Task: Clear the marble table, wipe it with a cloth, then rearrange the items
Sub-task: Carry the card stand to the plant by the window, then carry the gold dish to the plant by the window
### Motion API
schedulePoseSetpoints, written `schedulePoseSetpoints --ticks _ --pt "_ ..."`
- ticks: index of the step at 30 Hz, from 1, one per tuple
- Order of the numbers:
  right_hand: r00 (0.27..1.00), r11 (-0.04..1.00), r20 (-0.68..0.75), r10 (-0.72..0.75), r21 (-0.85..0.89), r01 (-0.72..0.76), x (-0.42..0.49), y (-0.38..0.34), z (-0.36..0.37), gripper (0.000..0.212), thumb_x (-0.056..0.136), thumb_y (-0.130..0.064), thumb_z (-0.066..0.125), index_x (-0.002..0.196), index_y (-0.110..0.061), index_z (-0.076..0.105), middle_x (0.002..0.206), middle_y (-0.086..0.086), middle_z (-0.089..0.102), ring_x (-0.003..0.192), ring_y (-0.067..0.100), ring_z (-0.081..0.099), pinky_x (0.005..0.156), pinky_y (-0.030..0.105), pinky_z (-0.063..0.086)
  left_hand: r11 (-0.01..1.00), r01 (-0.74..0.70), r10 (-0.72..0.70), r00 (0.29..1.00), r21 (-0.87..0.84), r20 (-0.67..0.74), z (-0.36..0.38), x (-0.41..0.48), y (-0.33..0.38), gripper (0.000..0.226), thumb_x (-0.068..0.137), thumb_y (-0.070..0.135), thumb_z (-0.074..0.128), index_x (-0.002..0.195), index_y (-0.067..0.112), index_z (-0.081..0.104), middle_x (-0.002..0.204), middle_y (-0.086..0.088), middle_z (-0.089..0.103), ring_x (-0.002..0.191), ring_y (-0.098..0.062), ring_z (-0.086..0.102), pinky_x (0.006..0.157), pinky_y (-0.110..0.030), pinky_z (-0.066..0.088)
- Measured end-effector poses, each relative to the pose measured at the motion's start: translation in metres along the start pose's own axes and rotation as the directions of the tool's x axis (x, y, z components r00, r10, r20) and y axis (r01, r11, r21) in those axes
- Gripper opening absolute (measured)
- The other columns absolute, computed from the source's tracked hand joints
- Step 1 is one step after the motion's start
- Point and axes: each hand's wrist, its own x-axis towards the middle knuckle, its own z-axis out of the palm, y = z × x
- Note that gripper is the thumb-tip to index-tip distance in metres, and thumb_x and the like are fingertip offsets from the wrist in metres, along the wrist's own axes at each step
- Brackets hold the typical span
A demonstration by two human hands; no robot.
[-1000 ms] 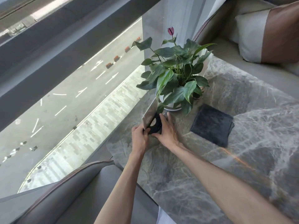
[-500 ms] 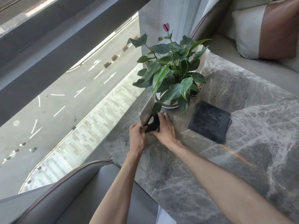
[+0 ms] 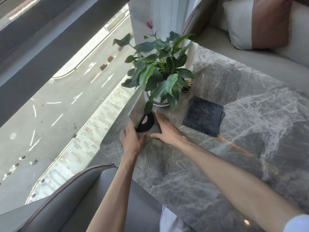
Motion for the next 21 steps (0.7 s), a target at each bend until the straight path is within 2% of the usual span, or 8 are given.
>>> schedulePoseSetpoints --ticks 2,4,5,8,11,14,16,21 --pt "0.999 0.999 0.017 0.035 0.037 -0.035 -0.033 0.01 -0.014 0.095 0.087 -0.051 0.066 0.158 -0.027 0.009 0.166 0.003 0.02 0.15 0.021 0.026 0.121 0.037 0.028 0.958 0.21 -0.222 0.974 0.197 0.039 0.0 -0.024 0.002 0.075 0.086 0.033 0.065 0.143 0.005 0.027 0.145 -0.02 0.039 0.134 -0.041 0.034 0.113 -0.052 0.028" --pt "0.997 0.997 -0.036 0.073 0.032 -0.072 -0.08 0.032 -0.025 0.076 0.089 -0.056 0.06 0.153 -0.031 0.029 0.156 0.0 0.041 0.141 0.02 0.043 0.112 0.036 0.039 0.887 0.286 -0.318 0.948 0.363 0.032 0.001 -0.057 0.019 0.054 0.087 0.03 0.057 0.132 0.005 0.04 0.139 -0.023 0.046 0.133 -0.042 0.036 0.108 -0.05 0.03" --pt "0.992 0.995 -0.088 0.096 0.04 -0.093 -0.107 0.045 -0.031 0.065 0.089 -0.056 0.06 0.147 -0.03 0.041 0.149 -0.002 0.05 0.135 0.019 0.05 0.106 0.033 0.041 0.869 0.278 -0.312 0.95 0.408 0.016 0.004 -0.072 0.033 0.042 0.087 0.027 0.053 0.123 0.005 0.048 0.133 -0.023 0.053 0.129 -0.042 0.042 0.105 -0.047 0.035" --pt "0.945 0.968 -0.224 0.238 0.133 -0.212 -0.196 0.096 -0.048 0.039 0.09 -0.047 0.064 0.122 -0.025 0.064 0.124 -0.007 0.069 0.115 0.014 0.063 0.092 0.027 0.046 0.895 0.099 -0.136 0.989 0.436 0.053 0.03 -0.116 0.09 0.029 0.089 0.025 0.048 0.106 0.004 0.058 0.117 -0.021 0.064 0.113 -0.041 0.056 0.093 -0.044 0.044" --pt "0.867 0.904 -0.274 0.416 0.231 -0.36 -0.282 0.149 -0.068 0.028 0.09 -0.047 0.064 0.109 -0.026 0.068 0.11 -0.013 0.073 0.106 0.008 0.067 0.087 0.028 0.05 0.896 -0.156 0.061 0.971 0.416 0.232 0.071 -0.151 0.157 0.024 0.09 0.022 0.046 0.105 0.008 0.059 0.112 -0.017 0.067 0.109 -0.038 0.06 0.088 -0.041 0.047" --pt "0.76 0.829 -0.334 0.557 0.282 -0.484 -0.365 0.203 -0.09 0.028 0.09 -0.054 0.059 0.107 -0.033 0.066 0.11 -0.019 0.072 0.104 0.005 0.066 0.082 0.026 0.048 0.814 -0.422 0.252 0.876 0.4 0.412 0.123 -0.186 0.227 0.027 0.09 0.021 0.046 0.112 0.013 0.06 0.116 -0.012 0.067 0.11 -0.035 0.062 0.09 -0.04 0.048" --pt "0.669 0.775 -0.394 0.63 0.371 -0.511 -0.421 0.242 -0.104 0.026 0.089 -0.052 0.061 0.104 -0.032 0.068 0.108 -0.016 0.073 0.103 0.007 0.067 0.082 0.026 0.048 0.745 -0.552 0.344 0.799 0.374 0.493 0.163 -0.215 0.272 0.028 0.09 0.022 0.046 0.113 0.015 0.06 0.118 -0.011 0.067 0.111 -0.034 0.062 0.091 -0.039 0.048" --pt "0.432 0.616 -0.446 0.784 0.648 -0.448 -0.563 0.336 -0.13 0.017 0.089 -0.04 0.067 0.098 -0.026 0.071 0.102 -0.011 0.075 0.098 0.01 0.071 0.088 0.037 0.055 0.644 -0.713 0.456 0.649 0.278 0.608 0.27 -0.31 0.372 0.028 0.091 0.026 0.048 0.116 0.022 0.061 0.122 -0.008 0.067 0.112 -0.033 0.064 0.089 -0.039 0.05"
